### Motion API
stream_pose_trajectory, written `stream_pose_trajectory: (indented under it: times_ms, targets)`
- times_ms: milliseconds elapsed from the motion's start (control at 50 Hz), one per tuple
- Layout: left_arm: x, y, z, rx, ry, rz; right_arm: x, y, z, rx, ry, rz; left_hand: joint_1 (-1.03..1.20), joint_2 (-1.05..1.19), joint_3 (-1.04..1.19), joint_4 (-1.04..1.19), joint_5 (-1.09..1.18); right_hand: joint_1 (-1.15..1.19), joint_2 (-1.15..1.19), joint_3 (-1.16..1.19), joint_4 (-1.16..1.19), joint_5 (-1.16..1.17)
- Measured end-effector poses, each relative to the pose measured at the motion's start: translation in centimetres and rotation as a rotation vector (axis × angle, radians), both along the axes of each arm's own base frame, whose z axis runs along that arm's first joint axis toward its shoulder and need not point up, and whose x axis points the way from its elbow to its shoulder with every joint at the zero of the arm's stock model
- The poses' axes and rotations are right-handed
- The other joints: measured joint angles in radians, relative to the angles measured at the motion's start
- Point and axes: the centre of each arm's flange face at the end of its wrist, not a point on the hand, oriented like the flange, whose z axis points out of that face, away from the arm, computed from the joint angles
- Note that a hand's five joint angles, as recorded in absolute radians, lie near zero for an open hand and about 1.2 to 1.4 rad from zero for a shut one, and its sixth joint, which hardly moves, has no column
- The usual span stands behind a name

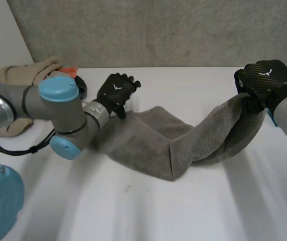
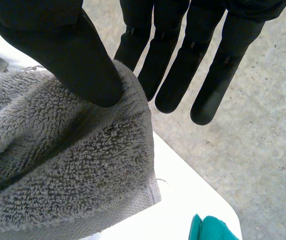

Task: Fold the laundry.

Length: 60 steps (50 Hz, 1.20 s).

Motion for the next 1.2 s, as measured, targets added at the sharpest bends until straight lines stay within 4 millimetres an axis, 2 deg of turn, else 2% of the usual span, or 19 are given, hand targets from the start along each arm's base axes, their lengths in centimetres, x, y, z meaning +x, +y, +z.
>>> stream_pose_trajectory:
  times_ms: [80,180,340,480,520,540,560,580,600,700,800,880,900,980,1000,1060,1100,1140,1200]
  targets:
    - [0.6,0.4,0.1,0.009,-0.007,0.005,0.2,0.9,1.1,-0.029,-0.013,0.014,0.003,-0.004,-0.006,-0.007,-0.007,0.0,0.0,0.0,0.0,0.0]
    - [0.8,0.5,-1.1,0.034,-0.024,0.003,0.1,1.9,1.8,-0.051,-0.02,0.027,0.054,0.03,0.027,0.033,0.041,0.0,0.0,0.0,0.0,0.0]
    - [0.3,-0.4,-4.6,0.065,-0.086,-0.016,-0.1,2.5,0.9,-0.026,-0.008,0.028,0.076,0.059,0.058,0.067,0.074,0.0,0.0,0.0,0.0,0.0]
    - [-0.1,-0.8,-6.1,0.076,-0.147,-0.036,-0.3,2.1,-0.4,0.011,0.005,0.018,0.168,0.138,0.131,0.141,0.147,0.0,0.0,0.0,0.0,0.0]
    - [-0.2,-0.9,-6.4,0.083,-0.16,-0.043,-0.3,1.8,-0.9,0.019,0.008,0.016,0.335,0.293,0.291,0.303,0.302,0.0,0.0,0.0,0.0,0.0]
    - [-0.2,-0.9,-6.6,0.087,-0.165,-0.043,-0.2,1.6,-1.1,0.022,0.01,0.016,0.618,0.526,0.521,0.535,0.518,0.0,0.0,0.0,0.0,0.0]
    - [-0.2,-0.9,-6.7,0.089,-0.168,-0.042,-0.2,1.4,-1.2,0.022,0.011,0.015,0.642,0.548,0.542,0.557,0.537,0.0,0.0,0.0,0.0,0.0]
    - [-0.3,-1.0,-6.7,0.088,-0.169,-0.041,-0.2,1.2,-1.4,0.021,0.013,0.015,0.797,0.711,0.697,0.718,0.687,0.0,0.0,0.0,0.0,0.0]
    - [-0.3,-1.1,-6.5,0.08,-0.167,-0.037,-0.1,0.9,-1.5,0.018,0.014,0.015,0.83,0.806,0.793,0.813,0.765,0.0,0.0,0.0,0.0,0.0]
    - [-0.5,-2.8,-3.5,-0.038,-0.108,0.015,0.4,-1.2,-2.0,-0.012,0.03,0.007,0.83,0.851,0.844,0.86,0.778,0.0,0.0,0.0,0.0,0.0]
    - [-0.4,-5.6,4.6,-0.328,0.079,0.11,1.1,-5.7,-0.6,-0.114,0.033,-0.058,0.83,0.851,0.844,0.86,0.778,0.006,0.0,0.0,0.0,0.0]
    - [0.5,-6.8,10.7,-0.495,0.234,0.161,1.2,-8.6,3.0,-0.257,-0.01,-0.14,0.83,0.852,0.844,0.861,0.778,0.006,0.0,0.001,0.001,0.0]
    - [1.0,-7.2,12.7,-0.541,0.287,0.179,1.2,-9.5,5.1,-0.333,-0.045,-0.177,0.83,0.853,0.844,0.863,0.778,0.006,0.0,0.001,0.001,0.0]
    - [2.9,-7.6,17.3,-0.626,0.413,0.226,1.1,-10.6,9.8,-0.508,-0.147,-0.238,0.83,0.853,0.844,0.863,0.794,0.006,0.0,0.001,0.001,0.0]
    - [3.6,-7.6,18.5,-0.639,0.446,0.24,1.0,-10.8,11.5,-0.575,-0.19,-0.25,0.83,0.853,0.844,0.863,0.805,0.006,0.0,0.001,0.001,0.0]
    - [4.8,-7.4,19.8,-0.634,0.481,0.259,0.9,-10.8,13.2,-0.645,-0.237,-0.256,0.83,0.853,0.844,0.863,0.813,0.006,0.0,0.001,0.001,0.0]
    - [5.6,-7.2,19.7,-0.604,0.479,0.271,0.8,-10.9,13.3,-0.655,-0.247,-0.252,0.83,0.853,0.844,0.863,0.813,0.006,0.0,0.001,0.001,0.0]
    - [6.2,-7.0,19.2,-0.574,0.465,0.28,0.9,-11.0,12.8,-0.641,-0.242,-0.247,0.83,0.853,0.844,0.864,0.813,0.006,0.0,0.001,0.001,0.0]
    - [7.2,-6.5,16.6,-0.48,0.41,0.294,1.0,-11.1,10.3,-0.553,-0.2,-0.227,0.83,0.853,0.844,0.864,0.813,0.006,0.0,0.001,0.001,0.0]
